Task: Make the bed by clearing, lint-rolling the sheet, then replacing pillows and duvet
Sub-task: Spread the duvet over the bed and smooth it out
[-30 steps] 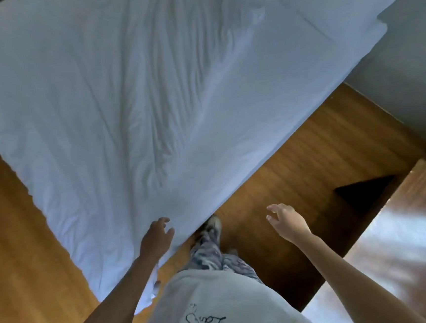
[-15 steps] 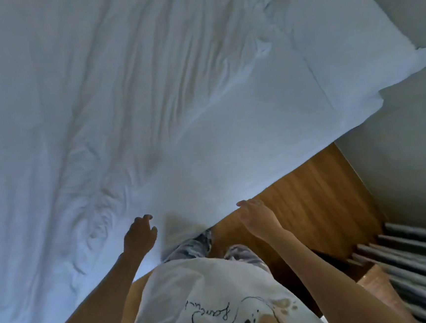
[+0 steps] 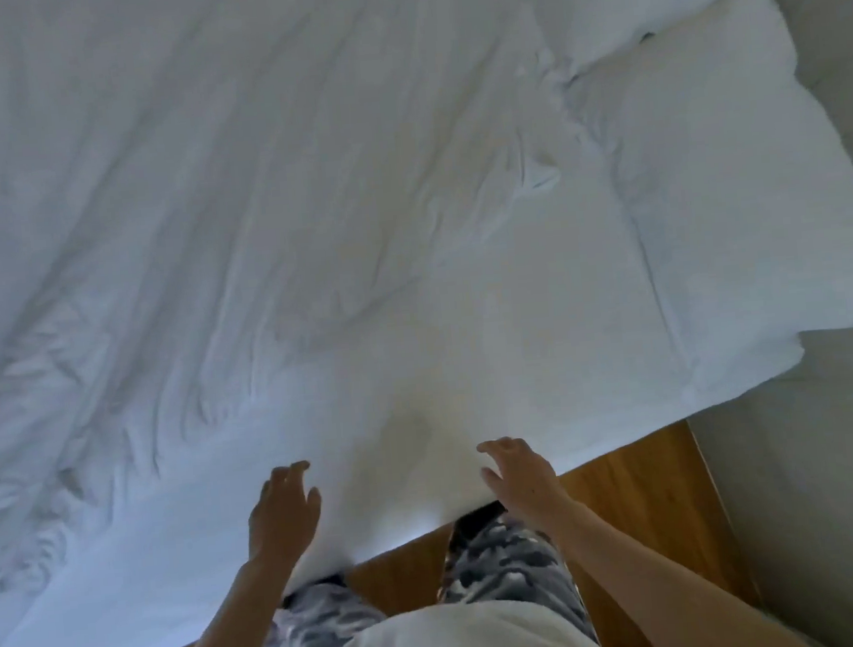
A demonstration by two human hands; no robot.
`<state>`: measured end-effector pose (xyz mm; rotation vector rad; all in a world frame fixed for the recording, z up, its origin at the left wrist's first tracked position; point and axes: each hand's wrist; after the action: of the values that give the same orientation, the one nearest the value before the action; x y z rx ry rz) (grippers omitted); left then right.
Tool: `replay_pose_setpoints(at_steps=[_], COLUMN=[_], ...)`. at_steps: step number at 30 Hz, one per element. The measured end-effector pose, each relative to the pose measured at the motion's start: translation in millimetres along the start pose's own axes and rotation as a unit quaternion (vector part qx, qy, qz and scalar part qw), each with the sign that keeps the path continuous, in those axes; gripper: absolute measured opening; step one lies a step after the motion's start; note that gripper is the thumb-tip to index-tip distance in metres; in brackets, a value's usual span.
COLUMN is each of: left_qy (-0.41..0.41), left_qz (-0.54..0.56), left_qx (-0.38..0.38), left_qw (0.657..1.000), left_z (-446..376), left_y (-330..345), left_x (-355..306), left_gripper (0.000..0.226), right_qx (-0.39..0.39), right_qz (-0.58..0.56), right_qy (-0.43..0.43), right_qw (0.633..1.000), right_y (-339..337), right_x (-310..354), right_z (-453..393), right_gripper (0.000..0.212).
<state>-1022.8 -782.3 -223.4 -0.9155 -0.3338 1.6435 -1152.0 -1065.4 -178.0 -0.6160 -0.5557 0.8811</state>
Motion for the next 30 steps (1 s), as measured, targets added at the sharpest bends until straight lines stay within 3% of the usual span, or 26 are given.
replay_pose_setpoints(at_steps=[4, 8, 11, 14, 17, 20, 25, 27, 30], left_qy=[-0.035, 0.047, 0.135, 0.269, 0.337, 0.321, 0.228, 0.197, 0.181], left_qz=[0.002, -0.038, -0.056, -0.146, -0.239, -0.267, -0.264, -0.256, -0.250], left_qx=[-0.026, -0.003, -0.059, -0.131, -0.171, -0.233, -0.286, -0.301, -0.309], left_qw=[0.999, 0.998, 0.987, 0.943, 0.894, 0.878, 0.892, 0.897, 0.899], left_z=[-36.6, -116.4, -193.2, -274.1, -346.9, -387.2, -430.9, -450.7, -476.0], left_y=[61.3, 120.1, 142.8, 148.9, 138.9, 128.9, 71.7, 43.4, 19.3], left_x=[-53.7, -129.4, -188.7, -230.9, -250.4, -246.7, -248.1, -252.4, -254.9], left_gripper=[0.043, 0.058, 0.065, 0.063, 0.063, 0.058, 0.074, 0.086, 0.082], right_qx=[-0.034, -0.107, -0.183, -0.261, -0.332, -0.368, -0.433, -0.437, -0.362], right_qz=[0.015, 0.036, 0.014, 0.013, 0.074, 0.111, 0.186, 0.221, 0.249], right_qy=[0.009, 0.022, 0.014, -0.025, -0.154, -0.250, -0.274, -0.253, -0.212], right_qw=[0.999, 0.993, 0.983, 0.965, 0.928, 0.889, 0.838, 0.835, 0.873], right_y=[-42.4, -83.8, -104.5, -114.2, -113.8, -110.9, -130.7, -156.1, -197.8], right_x=[-89.2, -169.2, -209.6, -228.2, -228.5, -216.0, -178.0, -154.2, -112.9], right_z=[-99.5, -227.8, -315.1, -382.5, -436.3, -475.1, -502.3, -514.6, -546.2], right_gripper=[0.044, 0.052, 0.056, 0.055, 0.052, 0.053, 0.077, 0.089, 0.100])
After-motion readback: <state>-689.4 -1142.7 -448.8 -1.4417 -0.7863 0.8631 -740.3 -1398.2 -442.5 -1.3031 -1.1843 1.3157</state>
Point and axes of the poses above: each hand's wrist, its own z-axis away from the middle knuckle, its own y-axis out of the palm, x = y × z, and after that the axes turned 8 degrees about z, right-handed
